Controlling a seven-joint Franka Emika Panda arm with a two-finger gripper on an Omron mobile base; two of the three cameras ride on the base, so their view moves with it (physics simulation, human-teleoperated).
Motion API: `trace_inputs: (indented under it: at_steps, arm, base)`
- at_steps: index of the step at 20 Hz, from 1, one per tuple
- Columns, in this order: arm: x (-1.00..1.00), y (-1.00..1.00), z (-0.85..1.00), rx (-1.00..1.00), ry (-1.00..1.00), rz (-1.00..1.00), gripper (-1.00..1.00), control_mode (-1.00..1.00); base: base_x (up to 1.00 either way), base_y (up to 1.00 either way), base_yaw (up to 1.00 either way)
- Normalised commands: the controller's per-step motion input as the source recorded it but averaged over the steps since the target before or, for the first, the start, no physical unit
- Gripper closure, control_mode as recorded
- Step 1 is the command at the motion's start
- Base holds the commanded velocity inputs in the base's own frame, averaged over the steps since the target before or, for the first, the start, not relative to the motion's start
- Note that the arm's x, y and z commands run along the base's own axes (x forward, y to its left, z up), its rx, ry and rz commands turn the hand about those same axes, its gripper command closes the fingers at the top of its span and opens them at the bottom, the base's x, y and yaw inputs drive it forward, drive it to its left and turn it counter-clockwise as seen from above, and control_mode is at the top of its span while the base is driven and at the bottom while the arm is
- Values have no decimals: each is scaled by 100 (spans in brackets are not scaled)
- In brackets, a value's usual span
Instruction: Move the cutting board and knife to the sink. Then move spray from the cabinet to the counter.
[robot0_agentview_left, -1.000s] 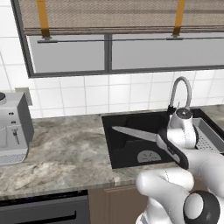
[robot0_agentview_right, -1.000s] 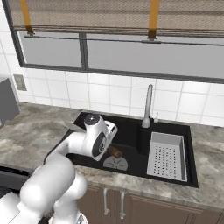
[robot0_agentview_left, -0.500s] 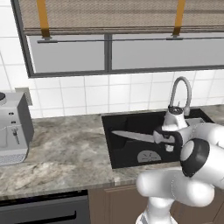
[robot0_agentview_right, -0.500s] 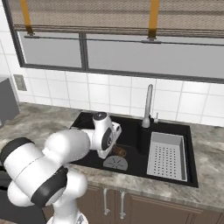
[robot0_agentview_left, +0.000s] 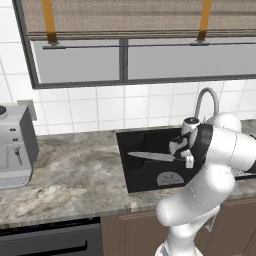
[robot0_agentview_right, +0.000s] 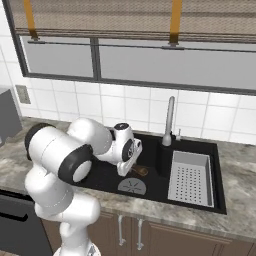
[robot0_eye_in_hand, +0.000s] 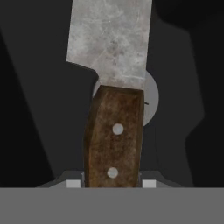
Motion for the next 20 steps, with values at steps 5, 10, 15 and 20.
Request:
trace_inputs:
  at_steps: [5, 10, 15, 20]
  arm:
    - [30, -6, -24, 0, 4, 1, 100, -100]
    - [18, -1, -32, 0, 0, 4, 100, -100]
    - [22, -3, -42, -1, 0, 4, 100, -100]
    - [24, -6, -36, 0, 0, 2, 100, -100]
  base:
    - [0, 0, 0]
    - [0, 0, 0]
    - [0, 0, 0]
    - [0, 0, 0]
